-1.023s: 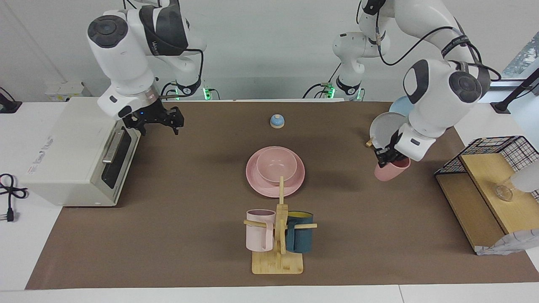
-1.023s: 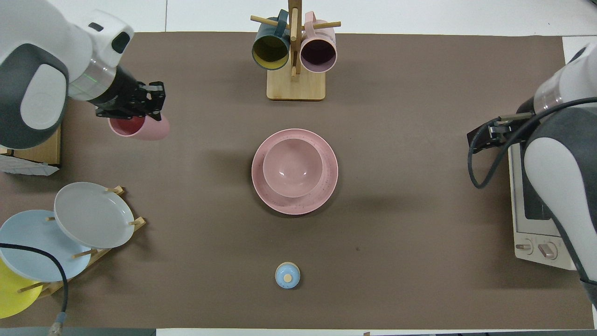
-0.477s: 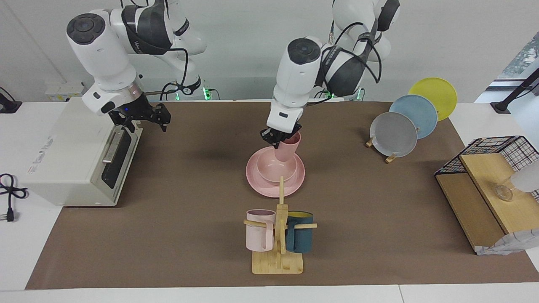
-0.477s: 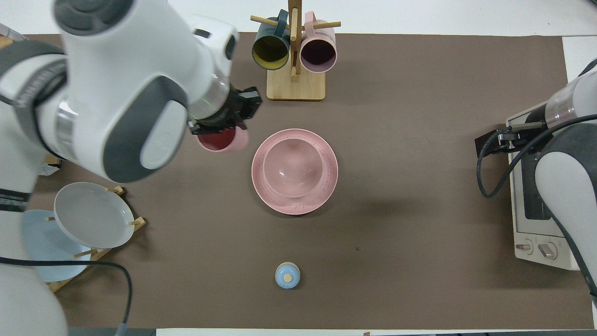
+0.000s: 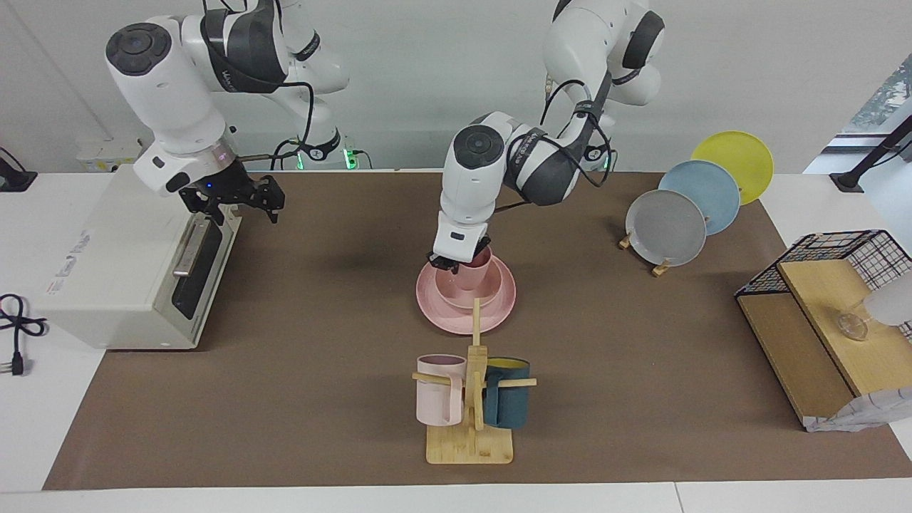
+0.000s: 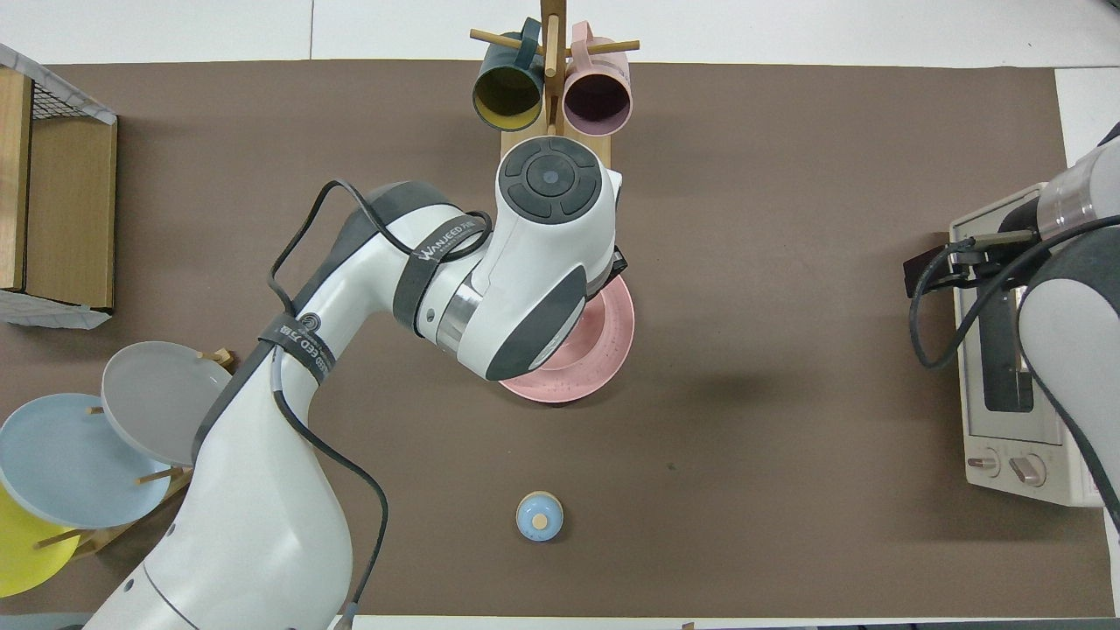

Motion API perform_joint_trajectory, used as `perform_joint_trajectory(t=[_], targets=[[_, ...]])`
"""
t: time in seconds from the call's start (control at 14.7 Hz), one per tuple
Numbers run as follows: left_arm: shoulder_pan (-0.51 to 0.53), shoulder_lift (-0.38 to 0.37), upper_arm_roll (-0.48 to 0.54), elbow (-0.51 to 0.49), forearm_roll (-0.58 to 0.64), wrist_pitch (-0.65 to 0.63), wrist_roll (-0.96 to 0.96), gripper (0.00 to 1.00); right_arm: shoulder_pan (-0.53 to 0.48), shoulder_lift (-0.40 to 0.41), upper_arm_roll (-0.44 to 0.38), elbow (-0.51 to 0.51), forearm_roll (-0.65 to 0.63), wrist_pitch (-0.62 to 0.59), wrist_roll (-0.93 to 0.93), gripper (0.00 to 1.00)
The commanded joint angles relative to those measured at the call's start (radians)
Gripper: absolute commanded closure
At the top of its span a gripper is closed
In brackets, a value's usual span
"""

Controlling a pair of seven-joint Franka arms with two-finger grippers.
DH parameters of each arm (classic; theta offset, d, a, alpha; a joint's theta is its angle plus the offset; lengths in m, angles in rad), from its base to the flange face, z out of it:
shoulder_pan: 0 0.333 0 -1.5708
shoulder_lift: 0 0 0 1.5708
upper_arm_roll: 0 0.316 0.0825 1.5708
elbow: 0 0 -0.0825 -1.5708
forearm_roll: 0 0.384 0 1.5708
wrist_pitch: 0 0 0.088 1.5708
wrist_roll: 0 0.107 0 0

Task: Organize tableware
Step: 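Carry the pink cup with the left gripper over the bowl, then lower the cup into the bowl and open the left gripper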

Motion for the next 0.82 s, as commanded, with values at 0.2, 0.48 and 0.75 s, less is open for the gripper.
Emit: perform_joint_trajectory(t=[0.2,0.48,0.75], targets=[[-0.026,-0.020,0.018,-0.097,0.022,0.092,-0.035,1.00,-0.097,-0.015,0.083,-0.020,0.007,0.016,-0.034,0.00],[-0.026,-0.020,0.018,-0.097,0.035,0.090,-0.029,0.01,-0.120,-0.017,0.106,-0.020,0.007,0.014,-0.034,0.00],[0.011,-0.094,0.021,-0.091,0.047,0.034,-0.019,0.00,-0.126,-0.017,0.106,-0.012,0.005,-0.012,-0.057,0.00]])
